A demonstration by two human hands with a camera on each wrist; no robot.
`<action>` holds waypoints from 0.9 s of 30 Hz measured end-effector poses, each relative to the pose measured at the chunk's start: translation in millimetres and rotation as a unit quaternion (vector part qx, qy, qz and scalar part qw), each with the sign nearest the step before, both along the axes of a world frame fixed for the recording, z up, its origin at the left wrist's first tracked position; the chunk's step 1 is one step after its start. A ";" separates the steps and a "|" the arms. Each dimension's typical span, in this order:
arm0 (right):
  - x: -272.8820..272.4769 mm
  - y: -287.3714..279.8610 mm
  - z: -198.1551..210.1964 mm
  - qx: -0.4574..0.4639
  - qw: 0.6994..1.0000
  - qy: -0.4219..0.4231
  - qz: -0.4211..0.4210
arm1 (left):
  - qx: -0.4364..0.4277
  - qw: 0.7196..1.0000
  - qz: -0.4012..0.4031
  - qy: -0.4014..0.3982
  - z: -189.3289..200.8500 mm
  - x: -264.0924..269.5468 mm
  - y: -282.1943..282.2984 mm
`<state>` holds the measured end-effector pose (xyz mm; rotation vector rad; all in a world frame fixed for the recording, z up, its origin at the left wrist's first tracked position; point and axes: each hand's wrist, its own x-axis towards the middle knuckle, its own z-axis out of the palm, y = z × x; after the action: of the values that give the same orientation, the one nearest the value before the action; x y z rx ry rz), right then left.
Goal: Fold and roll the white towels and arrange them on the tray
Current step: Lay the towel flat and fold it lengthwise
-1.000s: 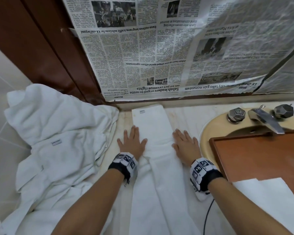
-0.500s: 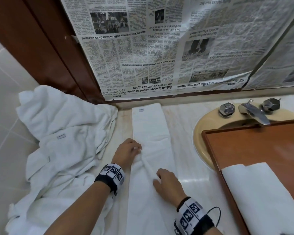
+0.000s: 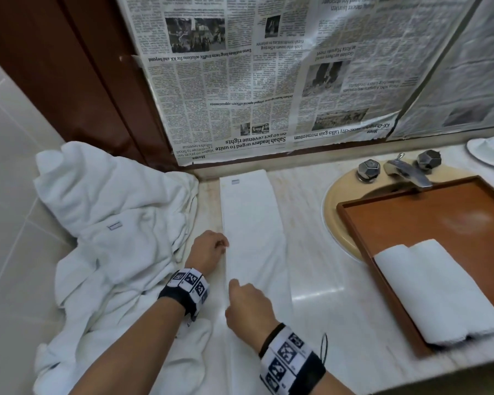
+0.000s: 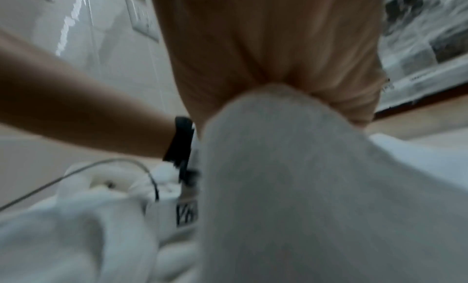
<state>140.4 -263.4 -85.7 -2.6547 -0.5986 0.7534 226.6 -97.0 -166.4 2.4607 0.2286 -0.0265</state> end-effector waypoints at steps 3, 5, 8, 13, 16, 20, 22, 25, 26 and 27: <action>-20.9 -1.1 -29.1 -0.038 0.999 0.021 -0.010 | -0.007 1.000 0.006 0.022 -2.9 -3.2 -0.8; -30.0 -3.8 -38.4 -0.036 0.999 0.034 -0.022 | -0.006 0.999 0.009 0.031 -4.2 -4.1 -1.0; -39.7 -13.4 -46.3 0.008 0.997 0.071 -0.032 | 0.005 0.999 0.030 0.030 -6.7 -7.0 -2.7; -26.7 -42.4 -31.3 0.101 0.979 0.175 -0.025 | 0.002 0.999 0.043 0.021 -6.8 -11.5 -14.1; 14.3 -55.1 -28.3 0.163 0.984 0.067 -0.033 | 0.026 0.999 0.029 0.014 -9.4 -8.2 -20.8; 90.4 -48.9 -51.8 0.124 0.978 -0.166 0.001 | 0.088 0.995 0.010 0.046 -12.0 1.5 -47.3; 121.6 -40.2 -62.9 0.041 0.991 -0.117 0.052 | 0.147 0.985 -0.023 0.090 -19.4 2.5 -61.6; 151.3 -53.9 -86.0 -0.060 0.990 -0.070 0.106 | 0.195 0.973 -0.011 0.125 -31.6 4.7 -55.5; 157.9 -63.7 -89.5 -0.078 0.987 -0.079 0.113 | 0.188 0.973 0.011 0.132 -32.8 7.0 -47.5; 164.0 -73.6 -92.5 -0.086 0.987 -0.085 0.103 | 0.178 0.973 0.037 0.139 -33.7 9.2 -38.1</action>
<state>304.4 -337.0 -178.2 -2.8675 -0.9029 0.6632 235.8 -135.1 -200.1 2.7997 0.4825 -0.3265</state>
